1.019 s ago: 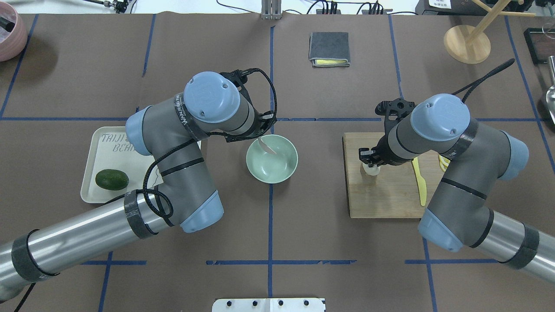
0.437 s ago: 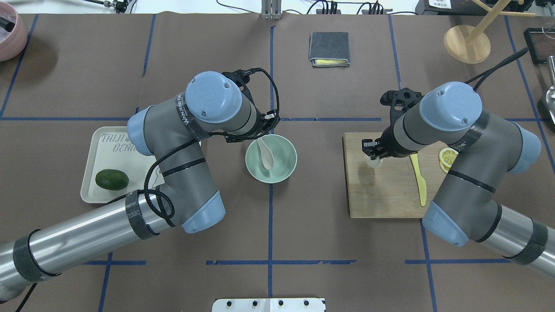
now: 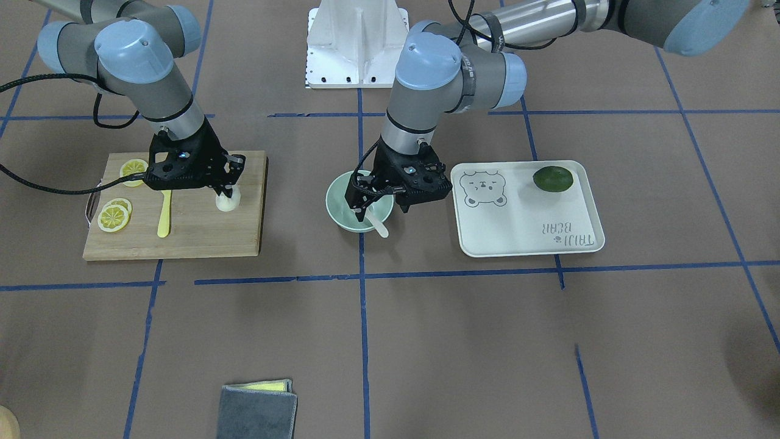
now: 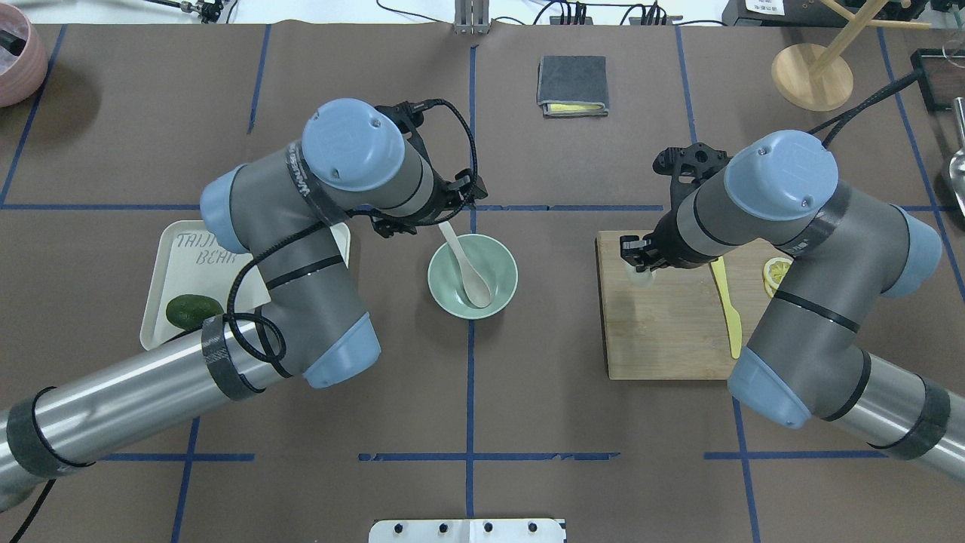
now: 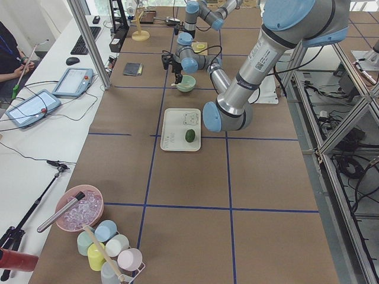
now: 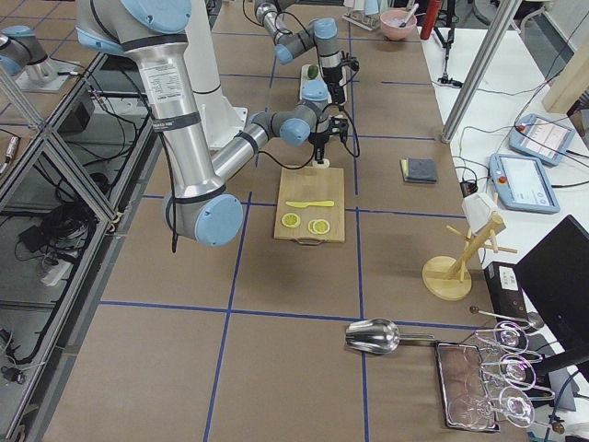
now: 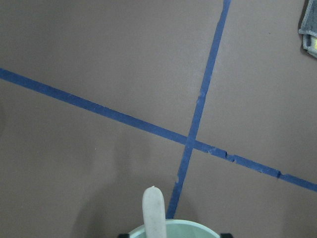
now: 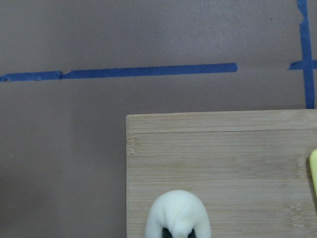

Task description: Put spoon and bun in bowl

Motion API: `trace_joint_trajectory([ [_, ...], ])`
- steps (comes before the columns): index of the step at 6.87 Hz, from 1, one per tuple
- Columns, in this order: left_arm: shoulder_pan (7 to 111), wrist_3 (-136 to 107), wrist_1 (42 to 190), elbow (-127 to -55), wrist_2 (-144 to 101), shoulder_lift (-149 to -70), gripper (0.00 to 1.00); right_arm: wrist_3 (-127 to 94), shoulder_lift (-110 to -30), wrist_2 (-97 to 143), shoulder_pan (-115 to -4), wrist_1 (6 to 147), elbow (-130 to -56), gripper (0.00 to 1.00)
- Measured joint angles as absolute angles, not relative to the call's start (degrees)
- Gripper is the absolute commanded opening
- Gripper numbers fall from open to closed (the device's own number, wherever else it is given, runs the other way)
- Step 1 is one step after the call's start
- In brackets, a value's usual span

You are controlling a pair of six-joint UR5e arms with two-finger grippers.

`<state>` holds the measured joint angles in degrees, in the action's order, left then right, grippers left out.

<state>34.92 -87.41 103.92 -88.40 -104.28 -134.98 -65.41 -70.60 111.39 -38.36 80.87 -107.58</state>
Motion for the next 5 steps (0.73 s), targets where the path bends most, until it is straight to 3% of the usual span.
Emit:
trace_joint_trajectory([
  [3, 40.6, -72.2, 92.8, -95.3, -107.3, -131.6, 1.00, -65.9, -62.6, 111.1, -37.0, 84.7, -105.7, 0.00],
  [5, 44.2, -61.7, 89.2, -99.8, -107.4, -126.8, 1.00, -66.9, -55.2, 110.8, -35.4, 85.1, -100.5, 0.00],
])
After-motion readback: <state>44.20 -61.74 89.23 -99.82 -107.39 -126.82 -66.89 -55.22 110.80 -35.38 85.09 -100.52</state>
